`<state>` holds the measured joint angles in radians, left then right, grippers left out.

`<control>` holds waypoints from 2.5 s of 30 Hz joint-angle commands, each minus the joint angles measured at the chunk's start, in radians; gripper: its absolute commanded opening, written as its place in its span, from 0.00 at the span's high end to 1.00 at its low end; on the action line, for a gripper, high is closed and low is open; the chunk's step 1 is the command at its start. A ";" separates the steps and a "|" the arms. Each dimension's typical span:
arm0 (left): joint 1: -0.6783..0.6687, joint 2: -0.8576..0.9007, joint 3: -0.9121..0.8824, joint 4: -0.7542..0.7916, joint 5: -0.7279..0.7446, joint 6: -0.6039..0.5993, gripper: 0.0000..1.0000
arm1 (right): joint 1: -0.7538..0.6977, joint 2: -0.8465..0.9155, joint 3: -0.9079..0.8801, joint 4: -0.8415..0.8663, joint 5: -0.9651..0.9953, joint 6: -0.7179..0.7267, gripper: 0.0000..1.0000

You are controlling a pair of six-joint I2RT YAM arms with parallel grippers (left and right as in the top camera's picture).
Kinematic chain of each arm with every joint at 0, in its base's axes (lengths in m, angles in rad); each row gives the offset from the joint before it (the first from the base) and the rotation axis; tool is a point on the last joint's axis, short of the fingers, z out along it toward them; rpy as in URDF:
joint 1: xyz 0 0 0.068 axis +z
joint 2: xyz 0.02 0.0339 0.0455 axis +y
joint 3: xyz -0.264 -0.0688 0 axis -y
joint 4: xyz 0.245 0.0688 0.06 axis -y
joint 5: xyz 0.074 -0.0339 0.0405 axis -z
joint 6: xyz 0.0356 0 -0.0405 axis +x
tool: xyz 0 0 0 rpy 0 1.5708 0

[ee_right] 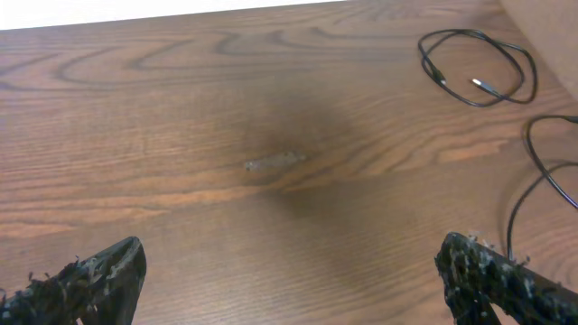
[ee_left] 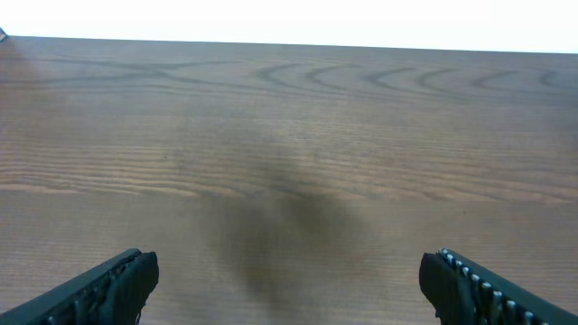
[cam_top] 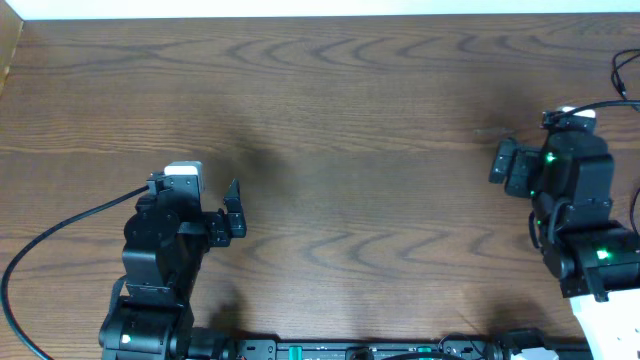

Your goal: Untangle cables

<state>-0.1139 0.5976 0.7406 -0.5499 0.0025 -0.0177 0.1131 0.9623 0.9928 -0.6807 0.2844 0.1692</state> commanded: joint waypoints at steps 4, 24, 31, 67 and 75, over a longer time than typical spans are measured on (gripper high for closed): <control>0.003 -0.005 0.011 0.003 0.013 0.018 0.02 | -0.074 -0.014 0.000 0.021 -0.165 -0.079 0.01; 0.003 -0.010 0.009 -0.052 0.013 0.018 0.02 | -0.087 -0.131 -0.050 -0.046 -0.066 -0.025 0.01; 0.003 -0.072 -0.057 -0.064 0.013 0.014 0.02 | -0.087 -0.317 -0.226 0.028 -0.051 -0.016 0.01; 0.003 -0.367 -0.213 -0.090 -0.066 0.021 0.02 | -0.051 -0.429 -0.306 -0.003 0.016 0.041 0.01; 0.003 -0.367 -0.213 -0.102 -0.066 0.021 0.02 | -0.051 -0.428 -0.307 -0.020 0.016 0.070 0.01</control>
<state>-0.1139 0.2356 0.5350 -0.6491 -0.0517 -0.0025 0.0521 0.5346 0.6918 -0.6971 0.2855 0.2180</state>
